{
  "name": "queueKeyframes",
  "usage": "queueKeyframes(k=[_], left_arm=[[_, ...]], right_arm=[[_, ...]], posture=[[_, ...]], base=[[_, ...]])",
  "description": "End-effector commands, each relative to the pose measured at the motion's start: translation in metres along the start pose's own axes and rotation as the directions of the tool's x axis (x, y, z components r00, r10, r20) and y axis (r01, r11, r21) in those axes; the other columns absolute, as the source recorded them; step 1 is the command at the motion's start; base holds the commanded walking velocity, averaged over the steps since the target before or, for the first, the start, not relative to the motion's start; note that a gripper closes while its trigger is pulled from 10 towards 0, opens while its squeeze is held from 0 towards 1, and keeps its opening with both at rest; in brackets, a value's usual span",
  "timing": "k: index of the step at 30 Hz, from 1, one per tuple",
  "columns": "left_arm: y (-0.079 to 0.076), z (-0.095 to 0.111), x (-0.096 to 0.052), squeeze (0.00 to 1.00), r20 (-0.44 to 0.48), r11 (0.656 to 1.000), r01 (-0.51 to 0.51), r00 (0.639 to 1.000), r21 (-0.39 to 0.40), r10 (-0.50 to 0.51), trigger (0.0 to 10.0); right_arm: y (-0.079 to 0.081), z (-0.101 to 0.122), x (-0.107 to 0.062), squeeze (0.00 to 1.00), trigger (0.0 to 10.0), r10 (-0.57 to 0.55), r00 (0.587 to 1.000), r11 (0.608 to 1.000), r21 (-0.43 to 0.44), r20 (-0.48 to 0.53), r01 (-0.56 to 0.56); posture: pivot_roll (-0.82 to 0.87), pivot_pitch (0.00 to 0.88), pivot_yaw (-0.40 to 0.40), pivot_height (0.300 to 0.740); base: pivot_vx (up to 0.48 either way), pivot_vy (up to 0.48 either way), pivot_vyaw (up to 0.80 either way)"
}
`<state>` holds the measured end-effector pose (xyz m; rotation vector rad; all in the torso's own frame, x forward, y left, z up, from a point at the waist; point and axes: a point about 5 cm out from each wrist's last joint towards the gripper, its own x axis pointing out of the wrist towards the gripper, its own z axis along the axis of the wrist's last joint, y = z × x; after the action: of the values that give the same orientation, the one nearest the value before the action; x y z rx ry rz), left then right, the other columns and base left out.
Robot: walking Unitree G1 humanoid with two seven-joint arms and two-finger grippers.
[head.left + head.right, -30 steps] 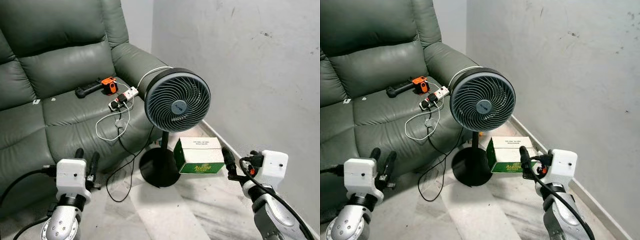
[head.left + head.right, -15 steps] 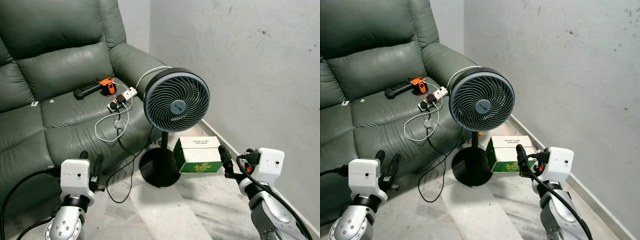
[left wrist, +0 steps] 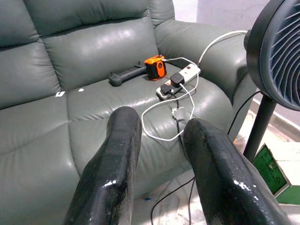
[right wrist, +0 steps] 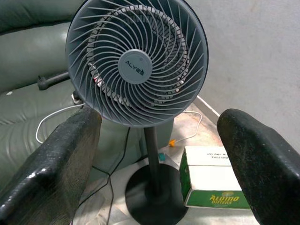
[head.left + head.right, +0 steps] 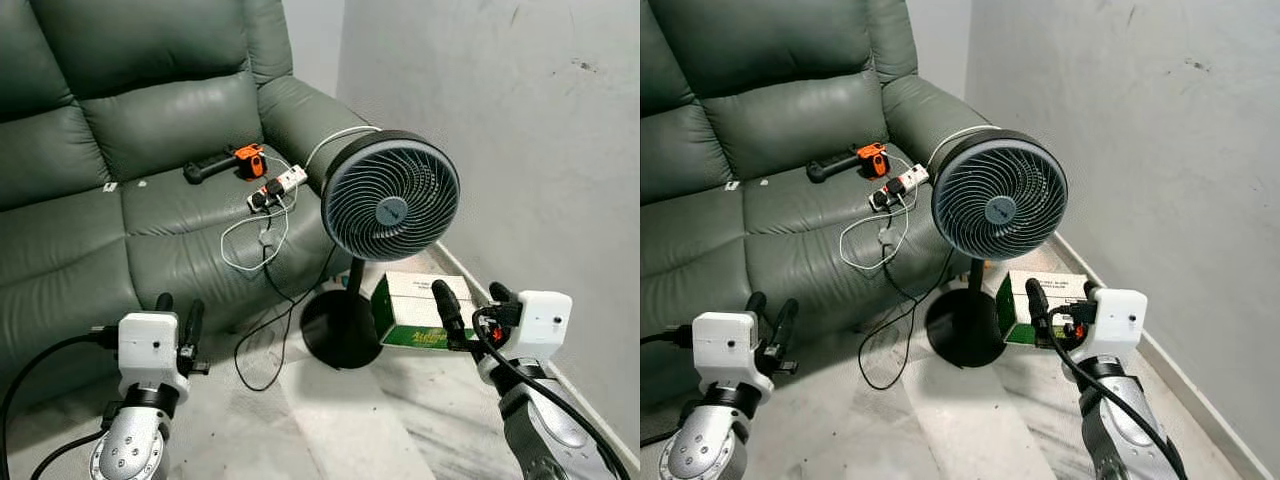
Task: Hang keys on a hook
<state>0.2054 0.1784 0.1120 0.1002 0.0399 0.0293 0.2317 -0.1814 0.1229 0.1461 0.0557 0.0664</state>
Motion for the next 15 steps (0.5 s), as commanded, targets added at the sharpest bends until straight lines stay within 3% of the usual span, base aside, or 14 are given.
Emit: queueKeyframes(k=[1, 15], left_arm=[[0.0005, -0.0002, -0.002, 0.0, -0.012, 1.0, -0.001, 1.0, 0.001, 0.001, 10.0], [0.0015, -0.0034, -0.0034, 0.0, -0.037, 1.0, 0.001, 0.999, -0.005, -0.002, 10.0]], right_arm=[[-0.0019, 0.0017, -0.0011, 0.0, 10.0, -0.003, 1.0, 1.0, -0.011, 0.008, 0.003], [-0.0061, -0.0007, -0.0024, 0.0, 10.0, -0.026, 1.0, 1.0, -0.013, -0.003, 0.026]], posture=[[-0.01, 0.168, -0.019, 0.74], [-0.01, 0.167, -0.011, 0.74]], base=[[0.0, 0.0, 0.0], [-0.214, 0.0, 0.0]])
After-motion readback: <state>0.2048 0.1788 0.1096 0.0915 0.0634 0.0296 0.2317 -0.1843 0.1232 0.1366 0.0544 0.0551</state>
